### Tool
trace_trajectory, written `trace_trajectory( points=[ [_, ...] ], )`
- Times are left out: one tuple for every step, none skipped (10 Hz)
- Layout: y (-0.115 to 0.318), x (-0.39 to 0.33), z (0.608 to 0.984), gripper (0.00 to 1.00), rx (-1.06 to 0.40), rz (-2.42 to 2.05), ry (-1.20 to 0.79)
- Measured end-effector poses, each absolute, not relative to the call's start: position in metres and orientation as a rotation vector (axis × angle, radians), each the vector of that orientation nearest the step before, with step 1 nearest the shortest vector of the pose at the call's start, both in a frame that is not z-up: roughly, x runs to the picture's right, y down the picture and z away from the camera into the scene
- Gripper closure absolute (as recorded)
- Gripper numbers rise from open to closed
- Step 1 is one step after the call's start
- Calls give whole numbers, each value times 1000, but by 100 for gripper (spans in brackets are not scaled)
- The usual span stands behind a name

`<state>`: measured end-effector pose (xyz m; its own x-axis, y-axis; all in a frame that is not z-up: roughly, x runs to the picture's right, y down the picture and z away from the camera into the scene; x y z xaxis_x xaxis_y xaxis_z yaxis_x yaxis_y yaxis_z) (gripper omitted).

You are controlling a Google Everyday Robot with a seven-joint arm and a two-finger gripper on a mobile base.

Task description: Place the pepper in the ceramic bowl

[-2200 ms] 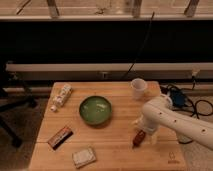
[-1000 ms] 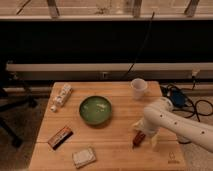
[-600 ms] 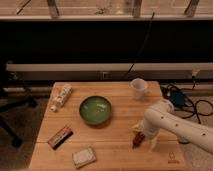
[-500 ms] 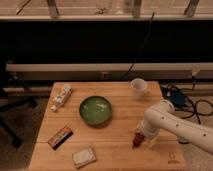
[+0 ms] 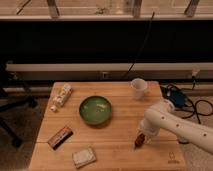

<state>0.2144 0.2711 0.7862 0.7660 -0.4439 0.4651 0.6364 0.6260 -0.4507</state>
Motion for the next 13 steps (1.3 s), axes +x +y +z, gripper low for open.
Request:
trace_trajectory(
  points=[
    [268,215,785,100,-634,-636,-325],
    [266,214,785,100,-632,-641,-325],
    [264,214,784,100,-629,-644,-324],
    [263,214,784,100,-627,-646,-323],
    [261,214,784,100,-624,-654,-322],
    [258,214,784,100,-621,-660,-321],
    [256,214,784,100,-619,-666,-321],
    [253,213,783,100,-616,-678,-320],
    [251,213,783,100,-613,-685,-320],
    [248,213,783,100,-610,-694,-319],
    [247,212,783,100,-609,-701,-319],
    [244,213,783,100,-606,-710,-317],
    [241,211,783,100,-604,-721,-316]
  ],
)
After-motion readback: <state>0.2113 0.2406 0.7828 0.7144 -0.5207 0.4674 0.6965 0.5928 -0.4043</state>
